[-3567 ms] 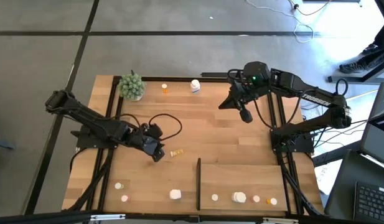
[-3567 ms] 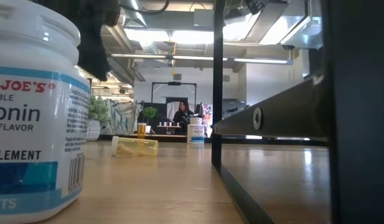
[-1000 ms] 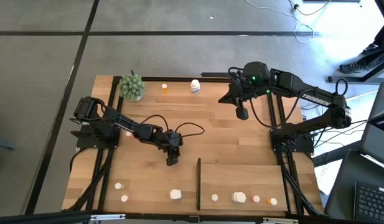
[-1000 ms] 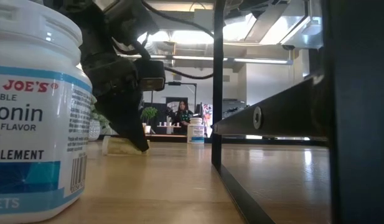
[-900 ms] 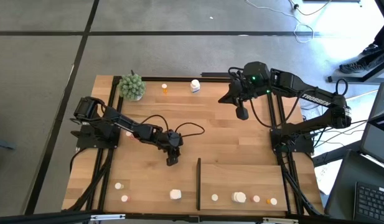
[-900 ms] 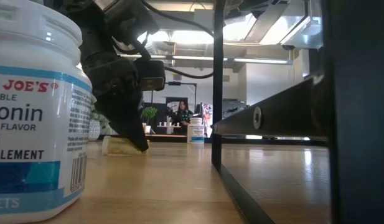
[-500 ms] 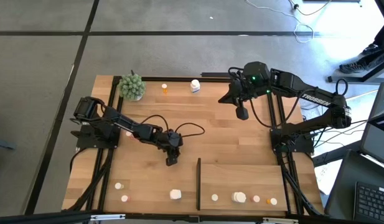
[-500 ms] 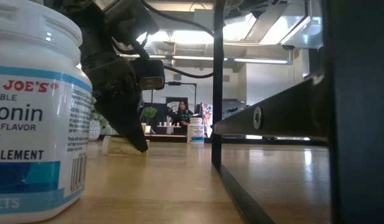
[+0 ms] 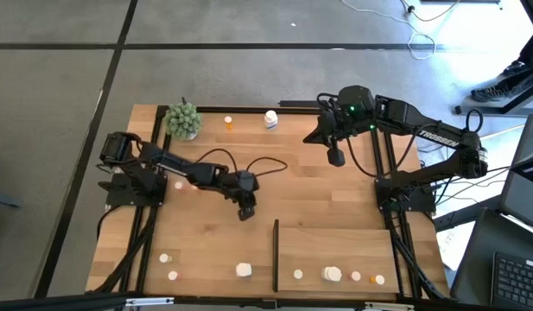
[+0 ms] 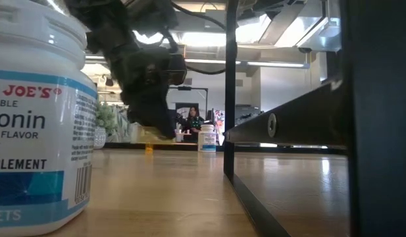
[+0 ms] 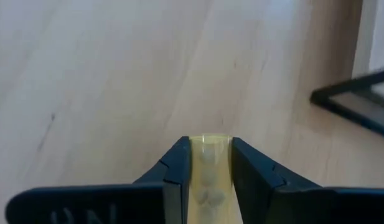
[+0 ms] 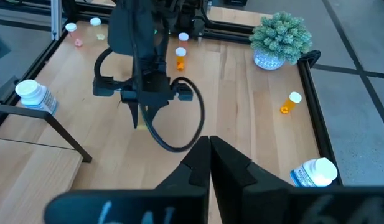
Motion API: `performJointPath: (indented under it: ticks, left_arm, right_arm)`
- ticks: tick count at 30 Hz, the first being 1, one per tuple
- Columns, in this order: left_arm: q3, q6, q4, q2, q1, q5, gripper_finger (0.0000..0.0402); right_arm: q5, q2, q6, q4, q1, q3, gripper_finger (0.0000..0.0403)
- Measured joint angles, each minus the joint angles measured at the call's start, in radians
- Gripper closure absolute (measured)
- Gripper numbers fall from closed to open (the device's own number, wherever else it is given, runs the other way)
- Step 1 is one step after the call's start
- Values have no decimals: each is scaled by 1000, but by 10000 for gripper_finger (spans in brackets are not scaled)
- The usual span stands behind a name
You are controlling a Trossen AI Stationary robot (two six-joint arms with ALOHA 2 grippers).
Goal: Pick and place medicine bottles onto shelf by color
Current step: Put the top yellow pill bottle on the shelf aligned with the other yellow pill bottle
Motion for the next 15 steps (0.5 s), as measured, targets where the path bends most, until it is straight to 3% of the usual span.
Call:
performJointPath:
  ticks: [6,15]
  left_arm:
    - [104,113,-3,-34,42,1,324]
    - [162,202,-44,-226,130,-95,324]
  right_arm:
    - [0,-1,-22,1,0,0,389]
    - [-1,-53,-79,3,3,1,389]
